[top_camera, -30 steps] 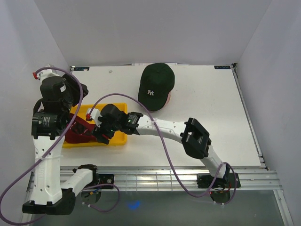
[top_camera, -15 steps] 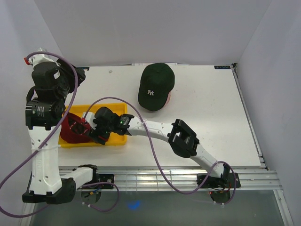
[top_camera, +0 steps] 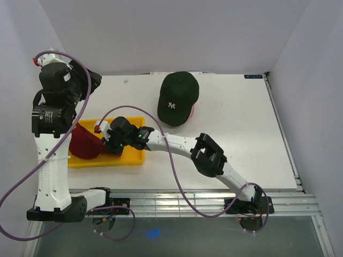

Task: Stack the hats

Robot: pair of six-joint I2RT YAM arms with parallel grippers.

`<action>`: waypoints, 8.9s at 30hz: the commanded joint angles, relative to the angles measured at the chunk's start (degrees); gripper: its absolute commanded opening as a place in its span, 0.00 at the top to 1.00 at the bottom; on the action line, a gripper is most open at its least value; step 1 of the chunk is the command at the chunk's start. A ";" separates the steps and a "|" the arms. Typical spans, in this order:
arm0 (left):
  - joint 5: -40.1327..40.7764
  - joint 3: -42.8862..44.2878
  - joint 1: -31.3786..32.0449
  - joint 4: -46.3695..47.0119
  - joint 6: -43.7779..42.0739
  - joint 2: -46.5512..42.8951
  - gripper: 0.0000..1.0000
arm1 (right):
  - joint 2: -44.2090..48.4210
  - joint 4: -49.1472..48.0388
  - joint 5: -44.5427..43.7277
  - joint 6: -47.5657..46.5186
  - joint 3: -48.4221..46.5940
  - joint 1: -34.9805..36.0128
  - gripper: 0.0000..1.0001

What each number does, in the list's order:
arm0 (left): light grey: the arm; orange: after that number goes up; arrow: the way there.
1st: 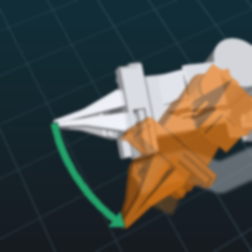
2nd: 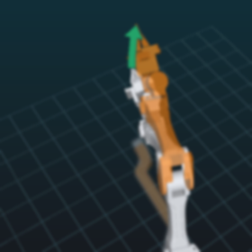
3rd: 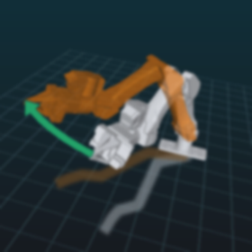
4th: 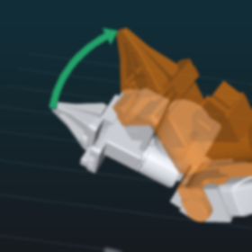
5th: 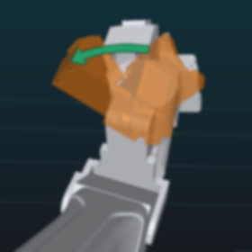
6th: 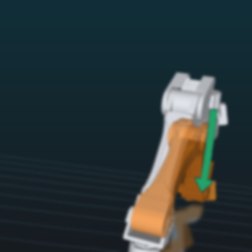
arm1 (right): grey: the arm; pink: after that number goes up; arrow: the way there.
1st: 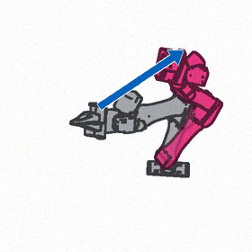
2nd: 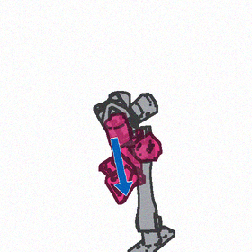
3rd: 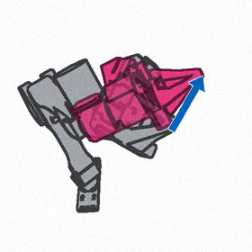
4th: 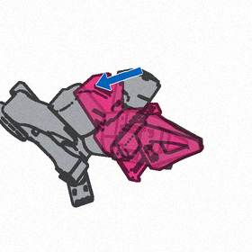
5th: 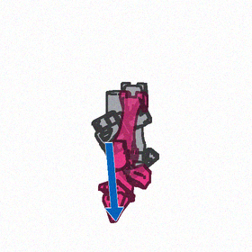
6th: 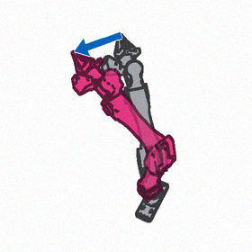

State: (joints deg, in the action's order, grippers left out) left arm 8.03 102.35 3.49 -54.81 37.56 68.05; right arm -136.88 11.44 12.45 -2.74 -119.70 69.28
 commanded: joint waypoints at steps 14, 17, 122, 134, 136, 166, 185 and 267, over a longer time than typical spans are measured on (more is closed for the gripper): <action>-9.77 13.57 0.12 4.88 0.85 5.69 0.37 | 21.65 -33.94 8.21 33.59 14.93 -15.04 0.92; -10.92 15.60 0.12 5.23 1.37 6.65 0.36 | 25.25 -37.52 5.76 38.49 18.09 -17.32 0.92; -44.51 -31.07 2.58 28.26 -1.00 11.49 0.37 | 22.80 -119.37 -6.30 105.66 57.13 -40.89 0.92; -44.24 -30.10 2.58 27.21 -1.88 11.49 0.37 | 25.17 -117.43 -5.33 105.31 55.79 -42.29 0.92; -44.42 -30.10 2.58 27.21 -1.70 11.49 0.37 | 25.87 -118.84 -6.12 105.49 57.20 -42.64 0.92; -43.80 -29.84 2.58 26.33 -1.44 10.35 0.37 | 32.47 -119.72 -3.05 106.28 60.64 -44.75 0.92; -43.28 -30.54 2.58 25.71 -1.35 8.85 0.37 | 38.53 -119.72 -3.92 103.65 74.25 -43.17 0.92; -38.00 -34.05 2.58 24.66 -4.43 11.05 0.37 | 20.25 -119.64 -9.37 108.30 99.13 -40.97 0.68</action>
State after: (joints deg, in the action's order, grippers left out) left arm -30.39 68.66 5.76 -30.06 33.87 79.31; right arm -113.21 -91.44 1.32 108.25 -22.35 28.16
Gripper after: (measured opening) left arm 0.633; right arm 0.409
